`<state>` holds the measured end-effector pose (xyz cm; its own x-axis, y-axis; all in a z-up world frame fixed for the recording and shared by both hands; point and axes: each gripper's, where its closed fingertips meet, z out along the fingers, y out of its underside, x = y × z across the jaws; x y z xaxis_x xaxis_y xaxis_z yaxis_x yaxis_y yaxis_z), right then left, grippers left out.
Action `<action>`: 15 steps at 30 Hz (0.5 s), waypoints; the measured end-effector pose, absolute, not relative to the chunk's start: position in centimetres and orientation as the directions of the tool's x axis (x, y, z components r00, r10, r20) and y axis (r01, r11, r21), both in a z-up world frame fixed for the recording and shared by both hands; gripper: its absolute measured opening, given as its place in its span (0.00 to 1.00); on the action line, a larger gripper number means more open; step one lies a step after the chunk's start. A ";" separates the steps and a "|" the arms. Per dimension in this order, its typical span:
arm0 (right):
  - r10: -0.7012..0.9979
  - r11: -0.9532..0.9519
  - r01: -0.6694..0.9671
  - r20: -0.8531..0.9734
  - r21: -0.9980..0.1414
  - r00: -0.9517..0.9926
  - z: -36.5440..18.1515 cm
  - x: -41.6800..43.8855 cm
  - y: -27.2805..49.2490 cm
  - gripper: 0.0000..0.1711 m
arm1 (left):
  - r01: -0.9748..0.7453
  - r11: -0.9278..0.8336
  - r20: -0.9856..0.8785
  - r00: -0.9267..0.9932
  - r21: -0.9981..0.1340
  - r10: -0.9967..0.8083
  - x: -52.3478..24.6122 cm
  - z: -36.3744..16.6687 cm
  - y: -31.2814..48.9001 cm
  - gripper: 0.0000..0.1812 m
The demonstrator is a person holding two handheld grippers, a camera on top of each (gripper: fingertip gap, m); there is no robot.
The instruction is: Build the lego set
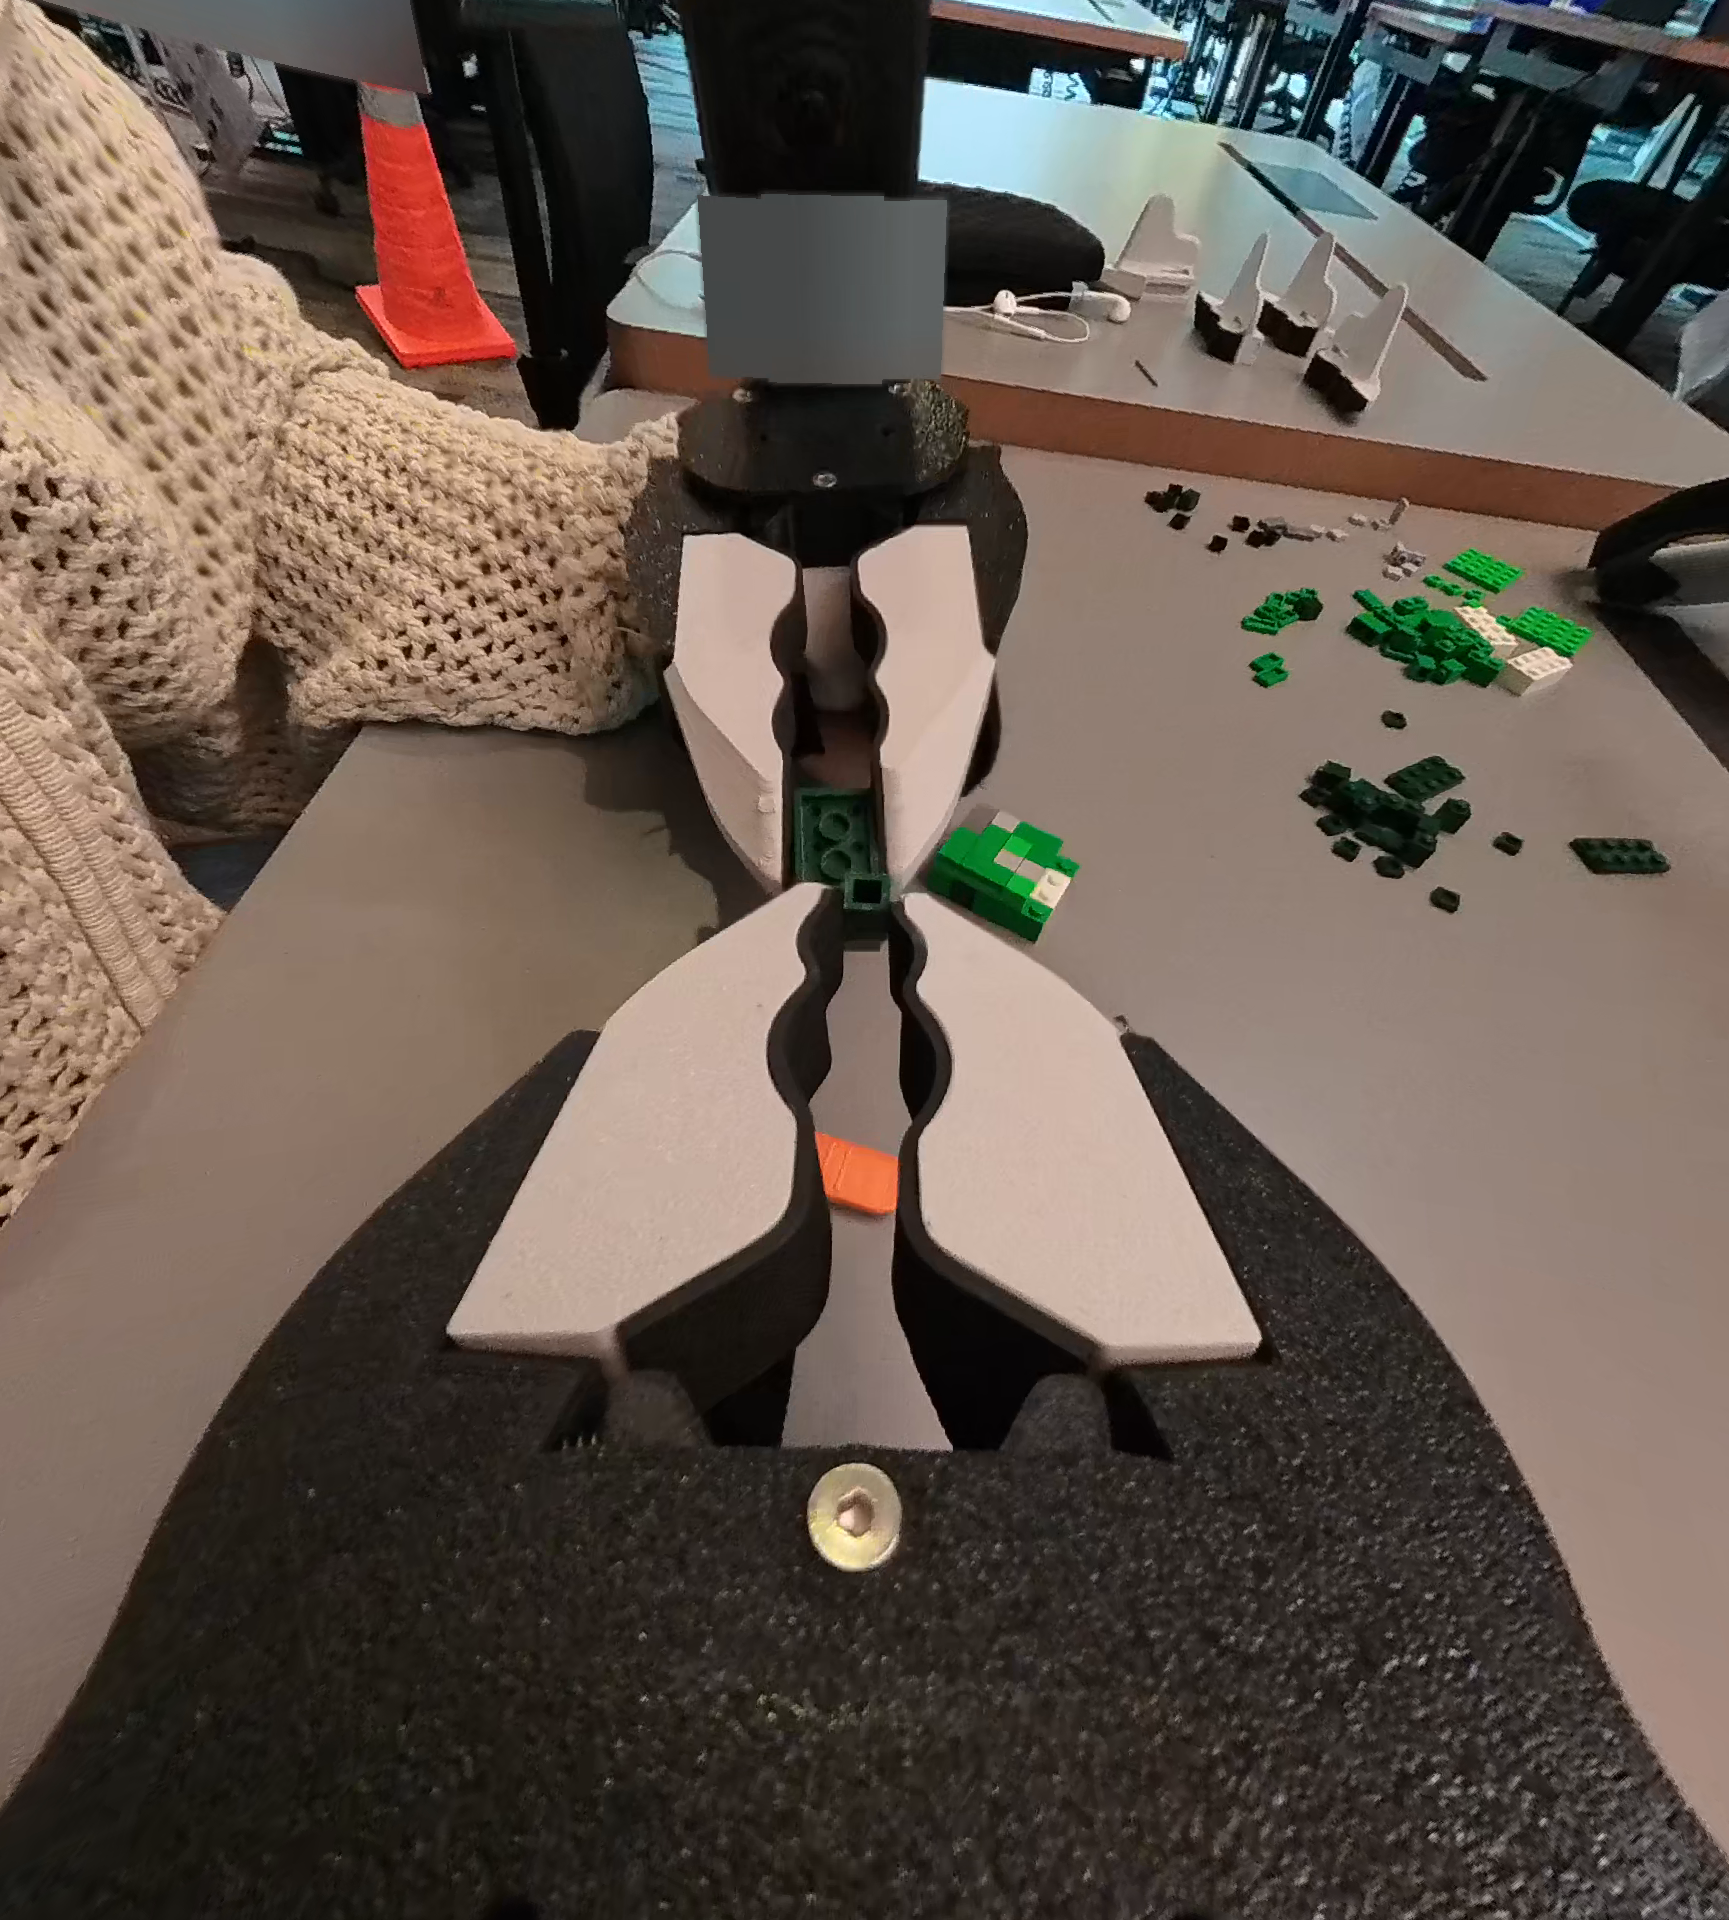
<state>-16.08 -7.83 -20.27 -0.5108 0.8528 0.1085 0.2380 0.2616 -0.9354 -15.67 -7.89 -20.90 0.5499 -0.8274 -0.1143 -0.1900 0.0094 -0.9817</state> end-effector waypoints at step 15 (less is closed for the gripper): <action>0.836 0.209 0.428 -0.066 -0.879 -0.544 -25.4 -14.3 -7.8 0.04 | -0.497 -0.318 -0.059 0.603 -0.807 -0.795 -14.5 -27.9 -7.8 0.10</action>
